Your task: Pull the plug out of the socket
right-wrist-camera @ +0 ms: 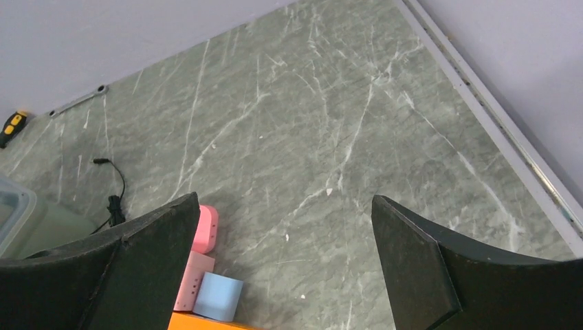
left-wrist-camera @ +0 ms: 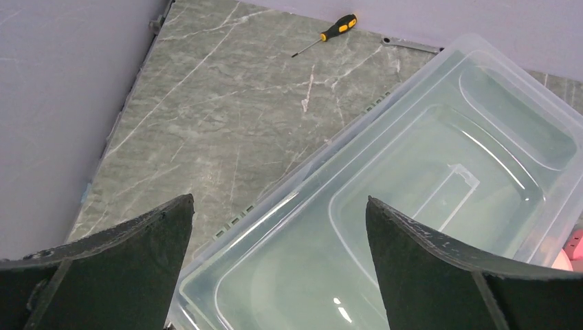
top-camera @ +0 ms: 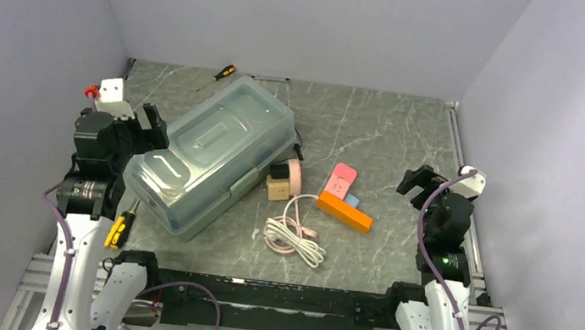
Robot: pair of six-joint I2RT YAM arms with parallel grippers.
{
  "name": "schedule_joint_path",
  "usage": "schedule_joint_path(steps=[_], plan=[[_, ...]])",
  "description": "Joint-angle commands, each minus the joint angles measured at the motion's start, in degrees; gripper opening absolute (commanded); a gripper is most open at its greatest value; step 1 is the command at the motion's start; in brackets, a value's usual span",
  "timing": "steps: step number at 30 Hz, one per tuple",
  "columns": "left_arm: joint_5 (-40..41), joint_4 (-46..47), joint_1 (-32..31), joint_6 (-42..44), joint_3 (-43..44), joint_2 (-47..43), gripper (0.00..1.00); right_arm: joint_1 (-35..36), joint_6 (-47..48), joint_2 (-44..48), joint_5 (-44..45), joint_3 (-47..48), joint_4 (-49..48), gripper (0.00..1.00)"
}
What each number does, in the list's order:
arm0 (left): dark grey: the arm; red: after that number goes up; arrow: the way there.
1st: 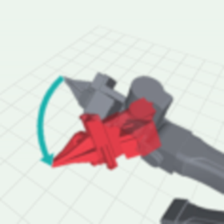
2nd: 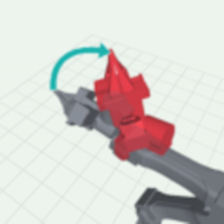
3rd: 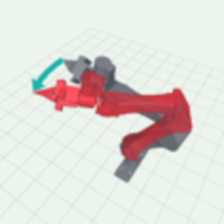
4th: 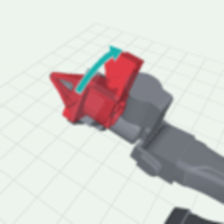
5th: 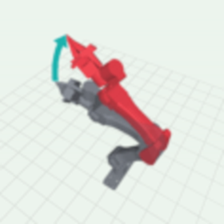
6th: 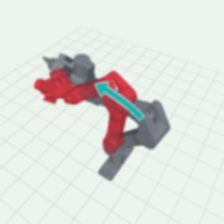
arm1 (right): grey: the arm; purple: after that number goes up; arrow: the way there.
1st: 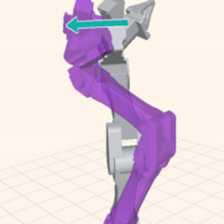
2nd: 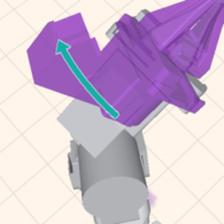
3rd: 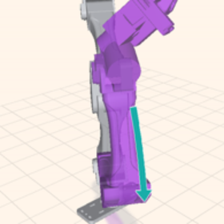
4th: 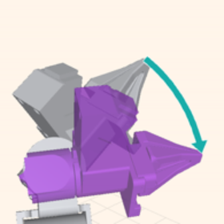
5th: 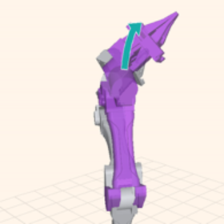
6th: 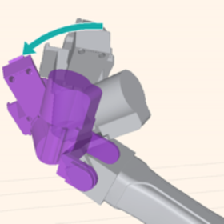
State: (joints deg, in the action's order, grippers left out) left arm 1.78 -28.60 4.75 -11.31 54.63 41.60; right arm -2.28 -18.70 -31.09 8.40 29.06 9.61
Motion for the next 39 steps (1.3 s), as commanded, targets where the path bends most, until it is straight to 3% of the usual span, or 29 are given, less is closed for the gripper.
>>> schedule_joint_path(steps=[1, 11, 15, 21, 26, 30, 39], plan=[[0.6, 0.7, 0.3, -0.5, 0.8, 1.0, 0.99, -0.2, 0.0, -0.3, -2.7, 2.7, -2.2, 1.0], [1.8, 0.5, -0.3, 0.3, -0.2, 0.1, 0.99, -0.1, 2.8, -4.0, -15.5, 3.3, -3.5, 0.96], [-3.6, 0.8, -0.9, -0.8, 3.5, 3.4, 0.94, 1.5, 3.6, -8.7, -20.3, 5.4, -2.9, 0.92], [-8.6, 2.1, -7.9, -1.4, 11.5, 10.0, 0.92, 16.1, 2.3, -16.4, -10.4, 11.0, 1.9, 0.92], [-9.9, 7.3, -9.0, 0.5, 5.6, 10.0, 0.94, 28.0, -5.1, -22.4, -5.4, 13.1, -0.3, 0.9], [-8.7, 6.0, -9.4, 1.2, 3.5, 9.0, 0.95, 37.8, -7.7, -29.9, -4.3, 14.6, -6.3, 0.89], [-7.5, 5.1, -9.8, 1.9, 2.5, 7.9, 0.96, 44.9, -7.0, -47.5, -3.1, 22.0, -10.7, 0.79]])
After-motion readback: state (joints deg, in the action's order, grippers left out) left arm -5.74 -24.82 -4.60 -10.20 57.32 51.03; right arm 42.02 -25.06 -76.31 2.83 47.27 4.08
